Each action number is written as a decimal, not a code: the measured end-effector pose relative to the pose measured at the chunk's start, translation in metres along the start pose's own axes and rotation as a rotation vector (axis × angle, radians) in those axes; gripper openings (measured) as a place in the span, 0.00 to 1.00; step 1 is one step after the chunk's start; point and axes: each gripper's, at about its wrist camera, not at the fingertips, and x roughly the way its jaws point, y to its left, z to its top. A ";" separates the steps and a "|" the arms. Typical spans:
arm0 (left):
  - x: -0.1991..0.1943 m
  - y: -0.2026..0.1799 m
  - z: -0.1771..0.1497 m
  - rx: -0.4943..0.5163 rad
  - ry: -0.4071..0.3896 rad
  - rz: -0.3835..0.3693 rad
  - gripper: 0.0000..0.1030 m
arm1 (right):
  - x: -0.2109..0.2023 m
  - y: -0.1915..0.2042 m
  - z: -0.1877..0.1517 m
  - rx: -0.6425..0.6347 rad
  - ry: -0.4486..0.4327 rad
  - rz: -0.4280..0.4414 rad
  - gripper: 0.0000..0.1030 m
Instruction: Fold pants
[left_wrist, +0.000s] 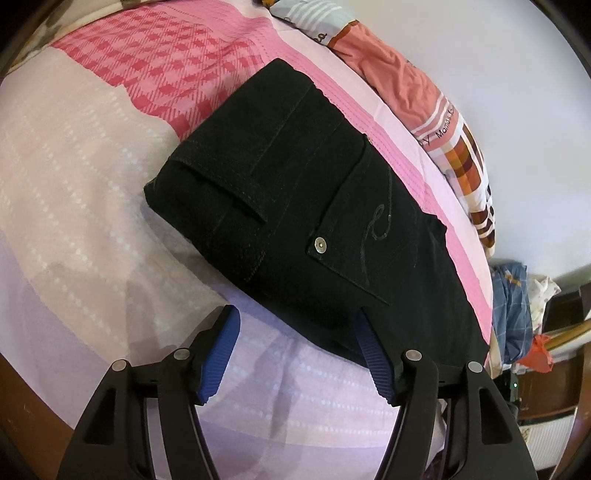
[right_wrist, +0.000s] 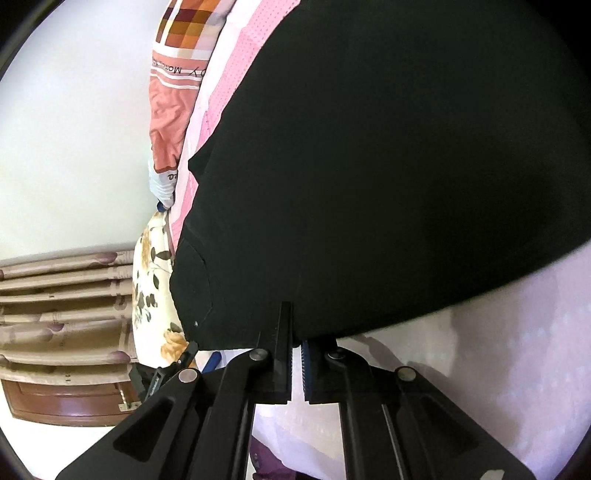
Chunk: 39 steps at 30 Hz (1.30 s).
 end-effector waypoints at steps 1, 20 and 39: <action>0.000 0.000 0.000 0.006 0.001 0.002 0.65 | -0.002 -0.002 0.002 0.003 -0.002 0.012 0.07; -0.003 0.006 0.005 0.002 -0.019 0.006 0.68 | -0.134 -0.099 0.017 0.234 -0.347 0.117 0.06; -0.003 0.009 0.011 -0.009 -0.021 0.032 0.69 | -0.230 -0.164 0.026 0.361 -0.621 0.201 0.29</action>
